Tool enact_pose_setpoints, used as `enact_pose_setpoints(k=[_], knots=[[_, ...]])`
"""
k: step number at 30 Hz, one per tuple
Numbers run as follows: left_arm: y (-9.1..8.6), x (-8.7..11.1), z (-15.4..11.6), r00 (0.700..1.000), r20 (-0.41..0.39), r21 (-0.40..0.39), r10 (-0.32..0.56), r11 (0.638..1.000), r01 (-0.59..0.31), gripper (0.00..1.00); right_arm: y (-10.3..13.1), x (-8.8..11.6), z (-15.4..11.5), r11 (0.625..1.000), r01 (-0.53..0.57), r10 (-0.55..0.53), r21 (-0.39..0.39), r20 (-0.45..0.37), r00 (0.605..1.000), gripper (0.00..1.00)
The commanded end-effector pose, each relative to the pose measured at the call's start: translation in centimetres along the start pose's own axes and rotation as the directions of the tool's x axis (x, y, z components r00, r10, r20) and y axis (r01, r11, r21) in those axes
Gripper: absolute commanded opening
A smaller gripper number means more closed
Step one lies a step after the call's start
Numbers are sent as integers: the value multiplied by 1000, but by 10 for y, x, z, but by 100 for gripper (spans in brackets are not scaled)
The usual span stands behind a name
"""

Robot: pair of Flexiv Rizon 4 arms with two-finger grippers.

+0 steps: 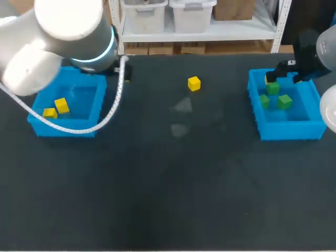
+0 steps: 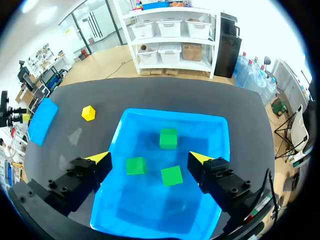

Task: Put the green cubes in the right bin and the yellow cubes in the left bin.

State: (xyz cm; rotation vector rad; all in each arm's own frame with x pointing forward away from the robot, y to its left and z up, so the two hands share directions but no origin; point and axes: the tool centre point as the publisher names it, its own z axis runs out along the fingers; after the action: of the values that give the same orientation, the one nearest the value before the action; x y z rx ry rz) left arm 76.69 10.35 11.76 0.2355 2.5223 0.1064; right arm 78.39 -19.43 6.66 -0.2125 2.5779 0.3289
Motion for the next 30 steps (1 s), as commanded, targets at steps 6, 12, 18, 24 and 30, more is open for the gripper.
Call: enact_pose_setpoints(k=[6, 12, 18, 24, 30], knots=[[-70, -45, 36, 968, -59, 220, 245, 949, -227, 100, 2, 2, -2, 1000, -1, 1, 8, 5, 1000, 100], [-97, -84, 24, 951, -56, 258, 304, 925, -280, 100, 2, 2, -2, 1000, -1, 1, 8, 5, 1000, 100], [-117, -109, 31, 923, -103, 250, 370, 908, -336, 100, 2, 2, -2, 1000, -1, 1, 8, 5, 1000, 100], [-140, -113, 46, 879, -176, 272, 444, 880, -390, 100, 2, 2, -2, 1000, -1, 1, 8, 5, 1000, 100], [-161, -114, 50, 859, -179, 312, 480, 856, -413, 100, 2, 2, -2, 1000, -1, 1, 8, 5, 1000, 100]])
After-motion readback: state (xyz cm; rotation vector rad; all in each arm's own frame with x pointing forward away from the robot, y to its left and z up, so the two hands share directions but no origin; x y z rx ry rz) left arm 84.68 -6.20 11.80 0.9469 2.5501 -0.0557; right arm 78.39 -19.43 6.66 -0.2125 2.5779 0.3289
